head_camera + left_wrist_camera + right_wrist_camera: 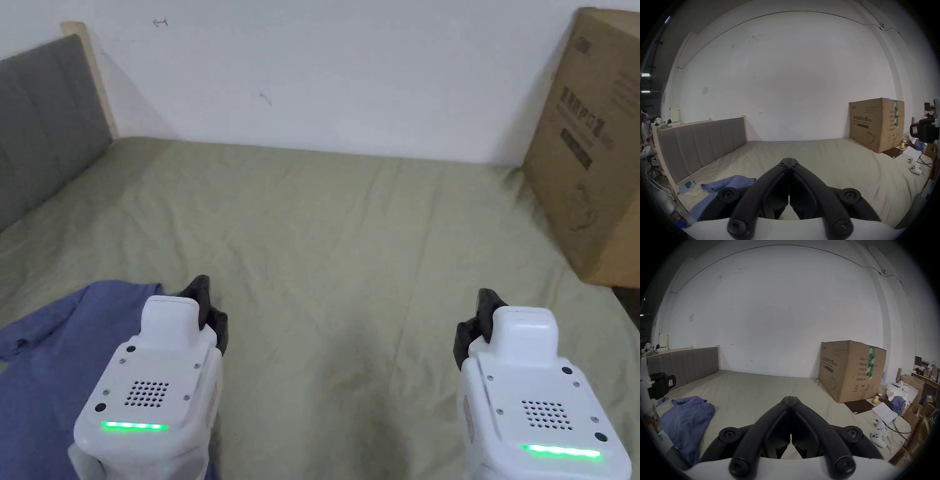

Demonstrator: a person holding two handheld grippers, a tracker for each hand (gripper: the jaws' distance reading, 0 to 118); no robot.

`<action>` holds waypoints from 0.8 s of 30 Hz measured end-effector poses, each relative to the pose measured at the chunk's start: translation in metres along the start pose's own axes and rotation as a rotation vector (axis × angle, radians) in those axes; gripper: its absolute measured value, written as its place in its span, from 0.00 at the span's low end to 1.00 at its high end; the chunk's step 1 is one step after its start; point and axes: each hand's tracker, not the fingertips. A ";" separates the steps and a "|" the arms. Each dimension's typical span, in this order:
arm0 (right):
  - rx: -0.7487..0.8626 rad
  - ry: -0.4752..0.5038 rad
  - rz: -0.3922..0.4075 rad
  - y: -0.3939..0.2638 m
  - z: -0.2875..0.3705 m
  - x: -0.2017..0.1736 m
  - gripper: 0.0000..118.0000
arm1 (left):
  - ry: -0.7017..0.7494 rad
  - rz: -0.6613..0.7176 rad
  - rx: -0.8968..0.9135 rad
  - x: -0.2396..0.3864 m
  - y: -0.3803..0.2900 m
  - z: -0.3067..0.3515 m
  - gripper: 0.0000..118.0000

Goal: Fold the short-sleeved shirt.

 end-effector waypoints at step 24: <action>0.017 0.520 0.012 0.012 -0.001 -0.210 0.00 | 0.456 0.000 -0.105 -0.197 -0.017 0.104 0.00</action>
